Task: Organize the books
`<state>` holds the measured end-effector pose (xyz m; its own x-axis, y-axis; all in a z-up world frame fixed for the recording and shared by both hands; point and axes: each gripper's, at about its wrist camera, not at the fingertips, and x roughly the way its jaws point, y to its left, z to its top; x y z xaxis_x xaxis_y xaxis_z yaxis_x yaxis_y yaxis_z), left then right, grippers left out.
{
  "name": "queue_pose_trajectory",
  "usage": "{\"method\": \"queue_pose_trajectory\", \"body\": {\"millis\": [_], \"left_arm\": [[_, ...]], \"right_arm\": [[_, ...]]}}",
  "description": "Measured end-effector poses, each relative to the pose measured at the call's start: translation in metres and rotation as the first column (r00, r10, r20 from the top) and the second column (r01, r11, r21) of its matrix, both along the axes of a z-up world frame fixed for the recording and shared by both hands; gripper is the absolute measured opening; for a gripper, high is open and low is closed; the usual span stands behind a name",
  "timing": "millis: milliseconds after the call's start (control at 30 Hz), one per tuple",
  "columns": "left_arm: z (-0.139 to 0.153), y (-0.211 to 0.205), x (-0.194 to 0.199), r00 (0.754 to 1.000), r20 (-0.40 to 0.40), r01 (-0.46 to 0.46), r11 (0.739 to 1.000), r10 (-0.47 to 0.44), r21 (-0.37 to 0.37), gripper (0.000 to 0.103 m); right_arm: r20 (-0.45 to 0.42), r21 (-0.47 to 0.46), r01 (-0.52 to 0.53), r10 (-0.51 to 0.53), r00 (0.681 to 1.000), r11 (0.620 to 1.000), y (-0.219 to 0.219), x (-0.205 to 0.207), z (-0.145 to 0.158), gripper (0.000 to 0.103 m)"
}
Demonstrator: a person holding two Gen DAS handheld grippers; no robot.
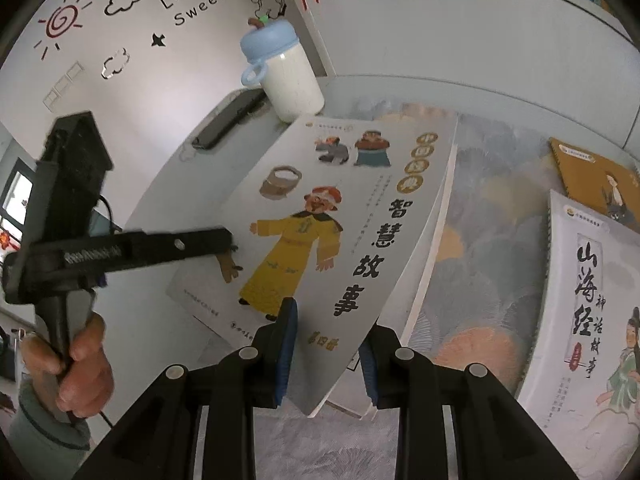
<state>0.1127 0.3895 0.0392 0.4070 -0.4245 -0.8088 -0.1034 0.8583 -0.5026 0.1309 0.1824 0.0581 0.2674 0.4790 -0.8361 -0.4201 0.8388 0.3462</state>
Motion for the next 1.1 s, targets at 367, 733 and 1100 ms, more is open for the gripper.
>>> {"method": "queue_pose_trajectory", "body": {"millis": [367, 733, 1100], "left_arm": [[0.029, -0.024, -0.054, 1.0, -0.016, 0.024, 0.991, -0.022, 0.132, 0.029], [0.087, -0.107, -0.132, 0.997, 0.069, 0.028, 0.978, -0.043, 0.205, 0.03], [0.143, -0.24, -0.204, 0.981, 0.165, 0.06, 0.964, -0.106, 0.259, 0.05]], "right_arm": [[-0.096, 0.047, 0.061, -0.056, 0.994, 0.997, -0.05, -0.045, 0.003, 0.043], [-0.184, 0.112, 0.27, -0.247, 0.951, 0.956, -0.18, -0.134, 0.007, 0.05], [-0.102, 0.216, 0.281, -0.264, 0.959, 0.935, -0.296, -0.184, 0.051, 0.056]]}}
